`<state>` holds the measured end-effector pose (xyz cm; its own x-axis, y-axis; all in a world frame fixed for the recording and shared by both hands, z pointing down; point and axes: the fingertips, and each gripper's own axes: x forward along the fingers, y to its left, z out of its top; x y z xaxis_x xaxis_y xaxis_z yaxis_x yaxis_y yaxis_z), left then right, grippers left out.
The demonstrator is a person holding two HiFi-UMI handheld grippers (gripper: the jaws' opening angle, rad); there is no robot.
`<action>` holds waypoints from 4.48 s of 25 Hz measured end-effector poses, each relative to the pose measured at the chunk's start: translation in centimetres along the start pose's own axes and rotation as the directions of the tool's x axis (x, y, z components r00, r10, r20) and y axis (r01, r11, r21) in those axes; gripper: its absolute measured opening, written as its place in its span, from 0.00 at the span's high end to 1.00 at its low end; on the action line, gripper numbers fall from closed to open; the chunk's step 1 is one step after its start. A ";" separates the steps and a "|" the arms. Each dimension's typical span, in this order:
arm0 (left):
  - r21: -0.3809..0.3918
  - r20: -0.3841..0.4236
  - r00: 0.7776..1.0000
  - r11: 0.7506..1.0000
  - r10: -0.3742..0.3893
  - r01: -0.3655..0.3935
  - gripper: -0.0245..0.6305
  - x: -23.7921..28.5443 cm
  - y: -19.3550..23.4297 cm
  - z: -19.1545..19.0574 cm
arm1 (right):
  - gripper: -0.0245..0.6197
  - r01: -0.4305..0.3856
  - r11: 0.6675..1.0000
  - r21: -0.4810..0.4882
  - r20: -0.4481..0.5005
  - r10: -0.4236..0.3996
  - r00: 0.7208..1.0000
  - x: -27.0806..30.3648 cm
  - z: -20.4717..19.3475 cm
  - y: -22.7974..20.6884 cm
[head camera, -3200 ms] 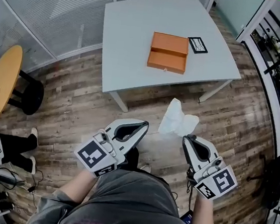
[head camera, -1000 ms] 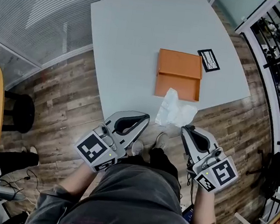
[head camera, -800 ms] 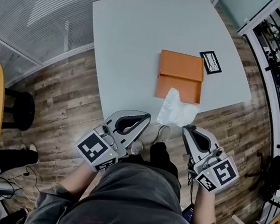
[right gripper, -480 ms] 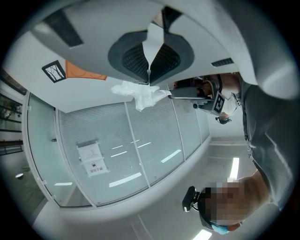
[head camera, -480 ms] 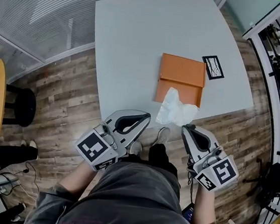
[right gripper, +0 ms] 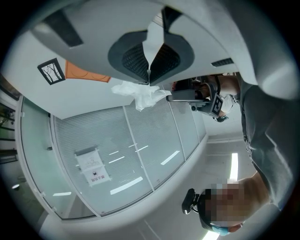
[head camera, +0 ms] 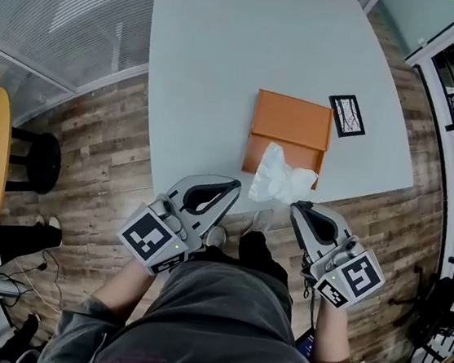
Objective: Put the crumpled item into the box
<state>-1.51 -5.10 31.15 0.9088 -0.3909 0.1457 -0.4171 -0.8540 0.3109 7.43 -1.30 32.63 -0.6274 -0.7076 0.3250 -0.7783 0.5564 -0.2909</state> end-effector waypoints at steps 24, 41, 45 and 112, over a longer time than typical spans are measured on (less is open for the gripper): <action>-0.031 -0.029 0.980 0.980 0.198 -0.199 0.94 9.2 1.8 0.1 | 0.95 -0.177 0.984 0.034 -0.048 0.179 0.983 -0.2 0.6 -10.7; -0.063 -0.062 0.968 0.967 0.243 -0.247 0.94 10.5 2.9 -2.3 | 0.95 -0.200 0.978 0.055 -0.095 0.204 0.974 0.7 -1.6 -13.2; -0.065 -0.071 0.970 0.969 0.232 -0.236 0.94 10.3 3.3 -2.6 | 0.95 -0.184 0.981 0.062 -0.108 0.190 0.976 1.2 -2.1 -13.3; -0.210 -0.128 0.980 0.962 0.151 -0.176 0.94 3.7 10.6 -8.7 | 0.95 -0.025 0.998 0.058 -0.553 0.053 0.831 11.6 -19.1 -15.9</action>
<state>-2.58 -12.65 43.20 0.8274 -0.4682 0.3102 -0.5615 -0.6804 0.4709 12.05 -10.10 58.22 -0.5764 -0.3179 0.7528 -0.7598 0.5475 -0.3505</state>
